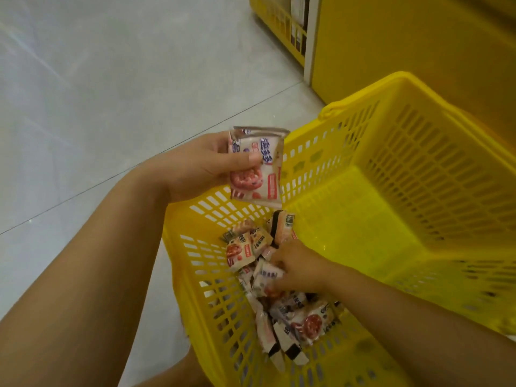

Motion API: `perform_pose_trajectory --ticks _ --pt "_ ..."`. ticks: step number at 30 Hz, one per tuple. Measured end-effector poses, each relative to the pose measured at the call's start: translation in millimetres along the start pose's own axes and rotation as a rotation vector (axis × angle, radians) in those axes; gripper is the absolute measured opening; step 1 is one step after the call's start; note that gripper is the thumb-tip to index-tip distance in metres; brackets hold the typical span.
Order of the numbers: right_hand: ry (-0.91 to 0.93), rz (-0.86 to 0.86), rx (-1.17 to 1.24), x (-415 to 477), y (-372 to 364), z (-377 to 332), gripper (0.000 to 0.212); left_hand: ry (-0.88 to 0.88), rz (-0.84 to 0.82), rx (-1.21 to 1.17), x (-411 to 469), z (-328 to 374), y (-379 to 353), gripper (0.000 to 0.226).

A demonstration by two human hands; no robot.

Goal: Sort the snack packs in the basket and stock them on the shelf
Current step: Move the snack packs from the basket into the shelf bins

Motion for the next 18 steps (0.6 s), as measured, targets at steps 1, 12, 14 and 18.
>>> perform_pose_trajectory --ticks 1,12,14,18 --pt "-0.046 0.065 0.22 0 5 -2 0.04 -0.021 0.024 -0.039 0 3 3 0.037" --pt "-0.316 0.159 0.863 61 -18 -46 0.061 -0.12 0.297 -0.184 10 -5 18 0.044" --pt "-0.321 0.179 0.887 65 -20 -50 0.06 -0.123 0.318 -0.178 11 -6 20 0.051" --pt "-0.394 0.19 0.999 67 -18 -45 0.049 -0.139 0.339 -0.18 15 -3 22 0.053"
Point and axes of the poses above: each hand's wrist, its own x-axis towards the middle knuckle, its own y-axis out of the back of the hand, z = x × y, the point moved 1 cm from there along x, towards the middle knuckle, and after that the axes turned 9 degrees about x, right-handed, at the moved point
